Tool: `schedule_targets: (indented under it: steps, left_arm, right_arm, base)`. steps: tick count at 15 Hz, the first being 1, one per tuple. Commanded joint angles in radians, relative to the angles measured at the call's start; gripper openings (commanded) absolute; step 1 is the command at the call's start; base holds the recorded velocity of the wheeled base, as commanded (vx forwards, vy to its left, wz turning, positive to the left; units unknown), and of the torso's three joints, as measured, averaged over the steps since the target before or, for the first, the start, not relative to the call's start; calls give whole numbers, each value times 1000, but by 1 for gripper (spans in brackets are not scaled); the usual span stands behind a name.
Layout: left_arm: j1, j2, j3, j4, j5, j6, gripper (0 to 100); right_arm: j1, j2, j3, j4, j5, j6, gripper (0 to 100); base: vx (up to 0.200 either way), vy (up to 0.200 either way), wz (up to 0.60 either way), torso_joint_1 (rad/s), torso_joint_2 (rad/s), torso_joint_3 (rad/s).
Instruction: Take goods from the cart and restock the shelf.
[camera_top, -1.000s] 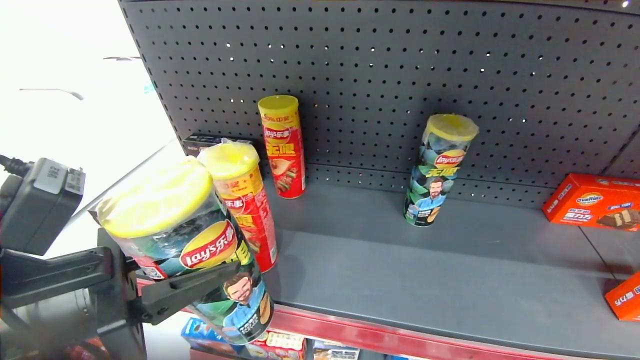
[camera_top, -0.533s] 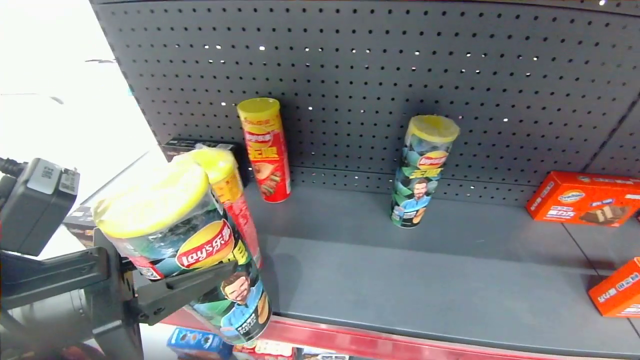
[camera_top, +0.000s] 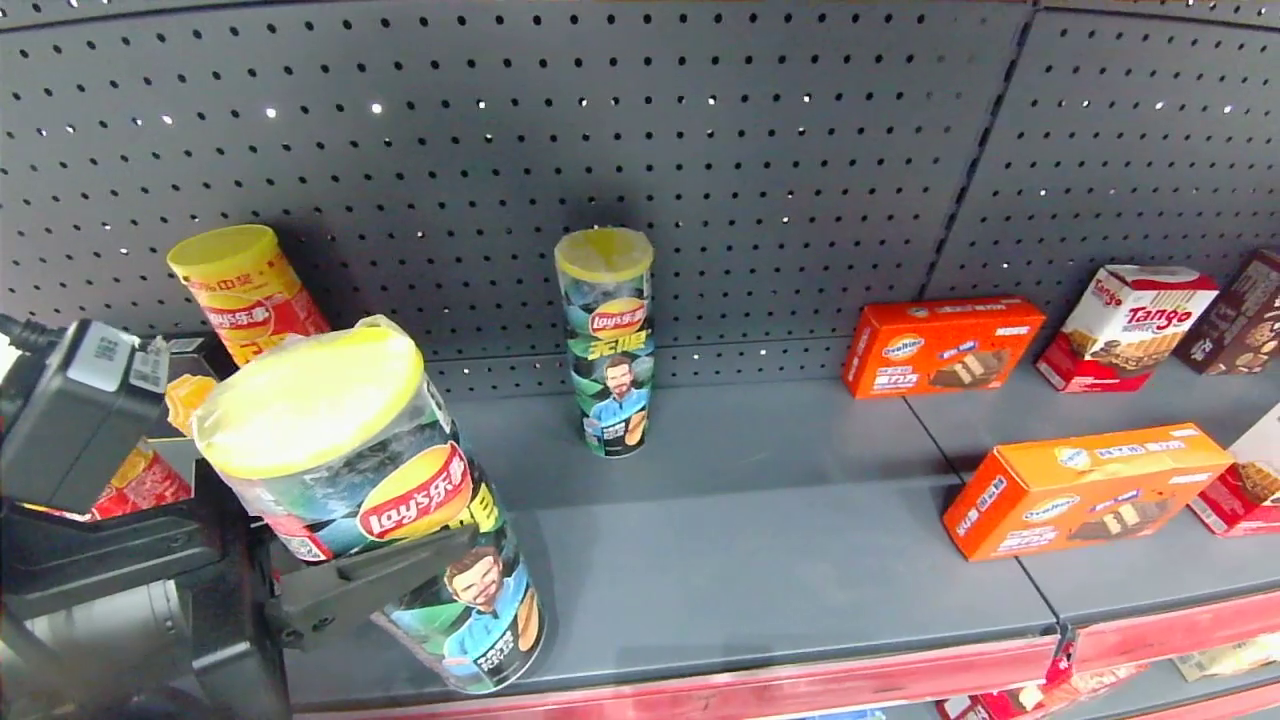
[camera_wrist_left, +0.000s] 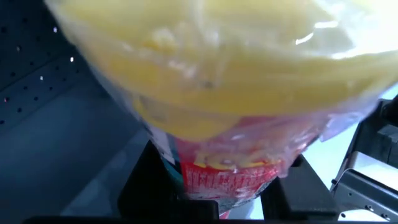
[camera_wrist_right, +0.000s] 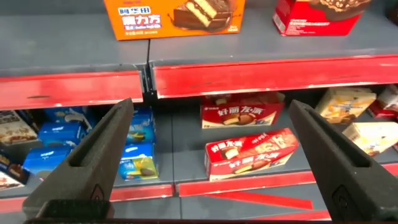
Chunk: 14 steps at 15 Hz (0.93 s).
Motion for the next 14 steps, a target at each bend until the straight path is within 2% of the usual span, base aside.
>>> schedule_targets:
  steps: [1,3,6,14]
  left_arm:
    - [0,-1,0,-1,0,-2,0]
    - [0,-3,0,-1,2,-2,0]
    - [0,-1,0,-1,2,-2,0]
    - [9,1,1,0,2,-5,0]
  right_arm:
    - [0,1,0,2,-1,-3,100]
    - [0,1,0,2,-3,-3,100]
    - [-1,1,0,2,-3,-3,100]
    - [-1,1,0,2,-3,-3,100]
  base:
    - [0,0,0,0,0,0]
    - [0,0,0,0,0,0]
    - [0,0,600,1,2,1]
    - [0,0,0,0,0,0]
